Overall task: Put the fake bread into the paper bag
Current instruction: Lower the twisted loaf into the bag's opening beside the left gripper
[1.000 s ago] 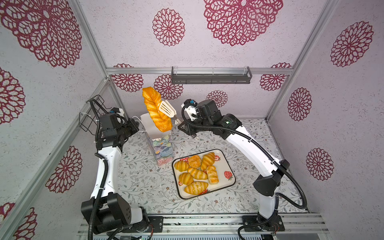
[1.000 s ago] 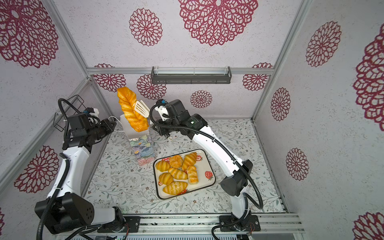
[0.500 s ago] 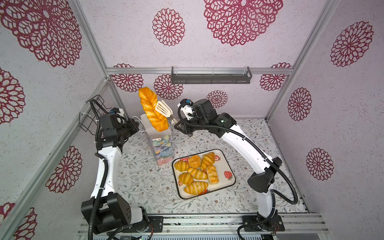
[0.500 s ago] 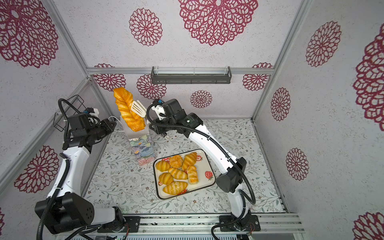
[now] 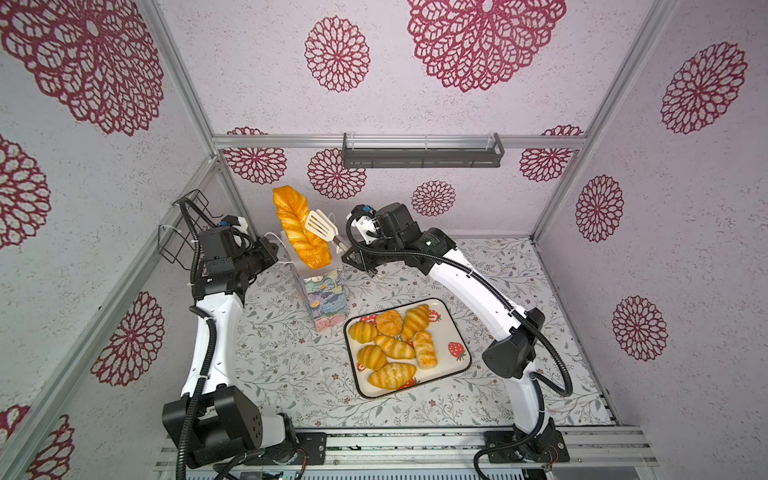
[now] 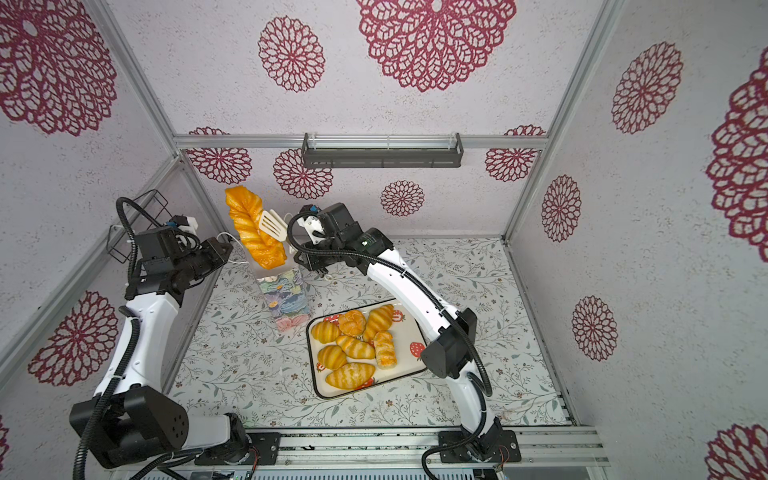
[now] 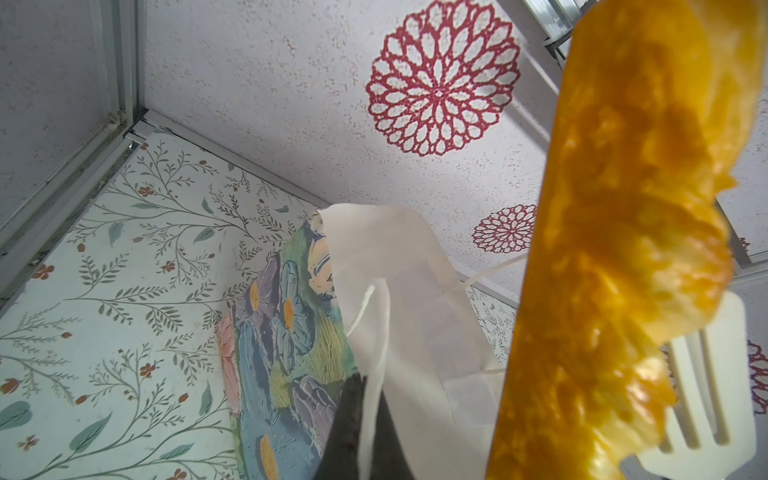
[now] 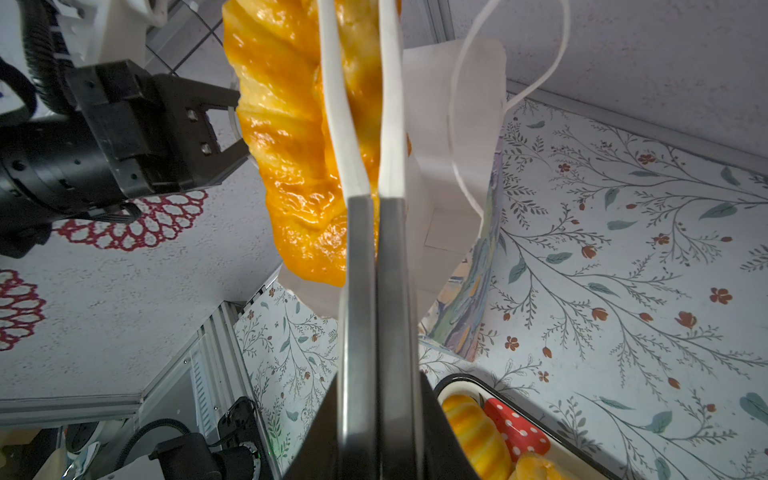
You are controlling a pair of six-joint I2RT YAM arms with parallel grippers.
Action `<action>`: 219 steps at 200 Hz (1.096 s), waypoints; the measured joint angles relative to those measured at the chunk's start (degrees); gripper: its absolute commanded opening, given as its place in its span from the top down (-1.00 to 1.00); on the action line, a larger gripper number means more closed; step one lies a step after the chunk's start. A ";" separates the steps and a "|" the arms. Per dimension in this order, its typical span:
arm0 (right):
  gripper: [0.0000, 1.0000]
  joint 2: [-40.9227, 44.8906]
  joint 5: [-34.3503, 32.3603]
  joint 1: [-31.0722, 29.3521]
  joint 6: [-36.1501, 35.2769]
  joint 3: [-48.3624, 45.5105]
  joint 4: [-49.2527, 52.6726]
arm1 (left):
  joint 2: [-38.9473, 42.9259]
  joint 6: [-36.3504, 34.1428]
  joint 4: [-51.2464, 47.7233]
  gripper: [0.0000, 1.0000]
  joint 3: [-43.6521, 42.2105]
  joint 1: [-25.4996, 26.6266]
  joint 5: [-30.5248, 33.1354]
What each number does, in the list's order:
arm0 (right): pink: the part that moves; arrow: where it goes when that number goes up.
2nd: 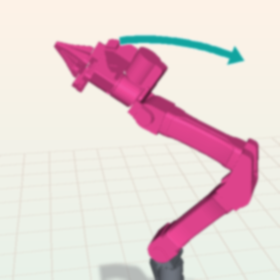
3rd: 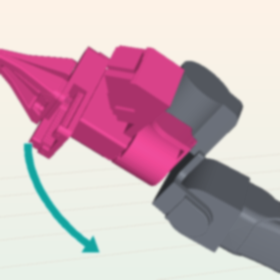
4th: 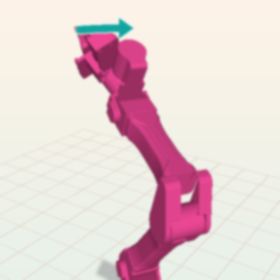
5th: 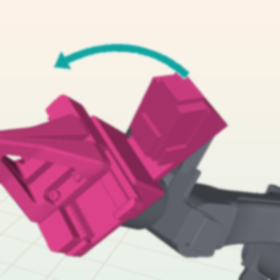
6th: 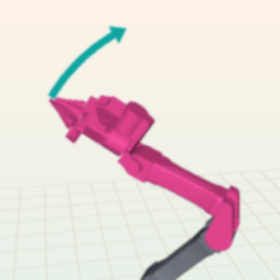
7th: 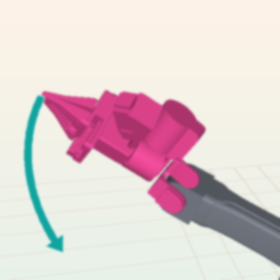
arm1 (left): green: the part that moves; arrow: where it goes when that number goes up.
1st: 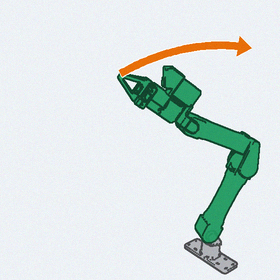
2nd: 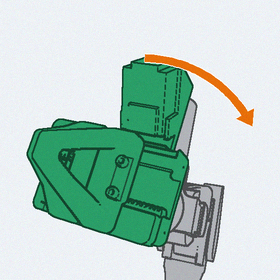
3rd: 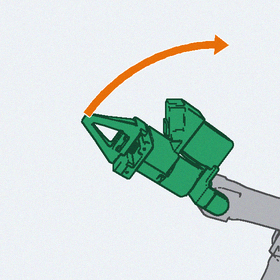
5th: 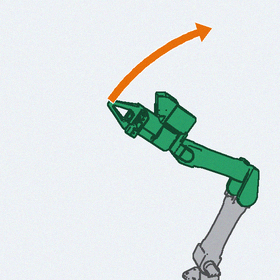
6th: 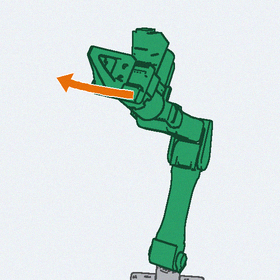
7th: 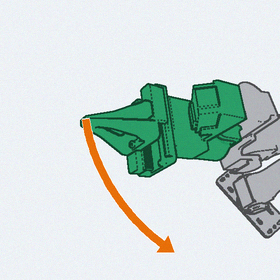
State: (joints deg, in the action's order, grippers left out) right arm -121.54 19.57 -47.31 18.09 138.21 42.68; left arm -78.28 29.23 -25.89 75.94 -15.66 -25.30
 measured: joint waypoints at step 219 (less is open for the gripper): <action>0.53 0.28 -6.58 1.36 -2.19 -6.56 1.84 | 0.00 0.00 0.09 1.00 -0.04 0.00 -0.15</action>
State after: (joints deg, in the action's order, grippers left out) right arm -121.25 12.99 -45.95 15.90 131.66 44.51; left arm -78.28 29.23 -25.80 75.90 -15.66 -25.45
